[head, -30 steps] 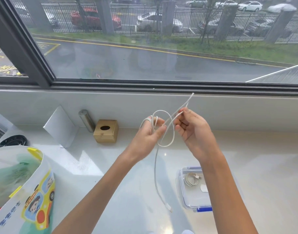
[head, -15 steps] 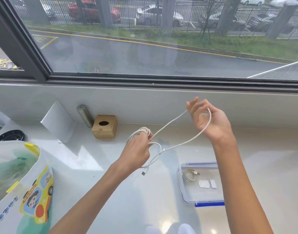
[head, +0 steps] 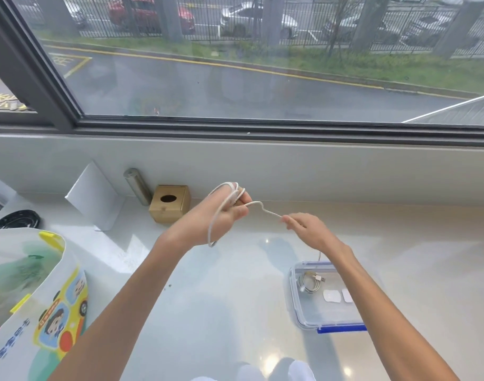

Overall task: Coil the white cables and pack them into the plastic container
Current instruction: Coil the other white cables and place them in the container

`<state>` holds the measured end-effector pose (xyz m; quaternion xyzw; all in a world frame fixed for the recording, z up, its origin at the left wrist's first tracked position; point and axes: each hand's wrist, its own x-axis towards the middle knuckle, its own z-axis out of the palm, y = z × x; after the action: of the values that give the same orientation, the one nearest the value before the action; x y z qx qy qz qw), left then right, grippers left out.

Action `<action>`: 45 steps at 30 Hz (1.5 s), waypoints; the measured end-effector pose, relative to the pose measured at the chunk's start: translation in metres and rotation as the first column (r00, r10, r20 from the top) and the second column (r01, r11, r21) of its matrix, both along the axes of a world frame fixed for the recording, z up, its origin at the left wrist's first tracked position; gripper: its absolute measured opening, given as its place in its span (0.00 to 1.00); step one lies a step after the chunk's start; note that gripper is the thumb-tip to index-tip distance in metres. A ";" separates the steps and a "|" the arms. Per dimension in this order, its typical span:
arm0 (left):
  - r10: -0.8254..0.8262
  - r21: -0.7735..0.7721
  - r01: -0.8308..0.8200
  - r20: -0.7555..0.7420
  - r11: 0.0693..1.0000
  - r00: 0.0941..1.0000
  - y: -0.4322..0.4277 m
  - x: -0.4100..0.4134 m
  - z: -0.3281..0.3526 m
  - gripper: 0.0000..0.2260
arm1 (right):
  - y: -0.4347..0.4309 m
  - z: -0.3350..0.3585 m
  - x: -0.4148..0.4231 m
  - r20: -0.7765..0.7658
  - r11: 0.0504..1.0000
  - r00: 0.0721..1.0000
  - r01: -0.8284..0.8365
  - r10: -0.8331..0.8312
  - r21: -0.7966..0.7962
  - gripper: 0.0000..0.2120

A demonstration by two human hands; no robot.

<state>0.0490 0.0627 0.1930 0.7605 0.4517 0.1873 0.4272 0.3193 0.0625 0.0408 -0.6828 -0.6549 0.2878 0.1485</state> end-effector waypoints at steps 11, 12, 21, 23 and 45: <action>0.127 0.185 -0.125 0.000 0.975 0.992 -0.007 0.036 0.008 0.10 | -0.027 0.100 -0.084 -0.748 0.980 0.635 -0.088 0.195 0.181 0.18; 0.142 0.252 -0.134 -0.013 0.958 0.990 -0.005 0.036 0.010 0.11 | -0.028 0.095 -0.084 -0.749 0.977 0.632 -0.071 0.199 0.200 0.14; 0.049 0.045 -0.040 -0.223 0.998 0.974 0.008 0.004 -0.006 0.11 | -0.015 0.063 -0.037 0.184 0.909 0.919 0.283 -0.348 0.306 0.14; 0.052 -0.052 -0.067 -0.252 0.996 0.966 0.007 0.008 -0.012 0.10 | -0.021 0.077 -0.053 0.028 0.854 0.964 0.219 -0.263 0.473 0.15; -0.168 -0.389 0.121 -0.091 0.913 0.982 -0.004 0.011 -0.019 0.07 | -0.053 0.131 -0.096 -0.084 0.977 0.986 -0.127 0.143 0.171 0.11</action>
<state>0.0596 0.0590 0.1745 0.7040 0.4473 0.0167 0.5514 0.2228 0.0098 0.1715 -0.6075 -0.7136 0.2743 0.2157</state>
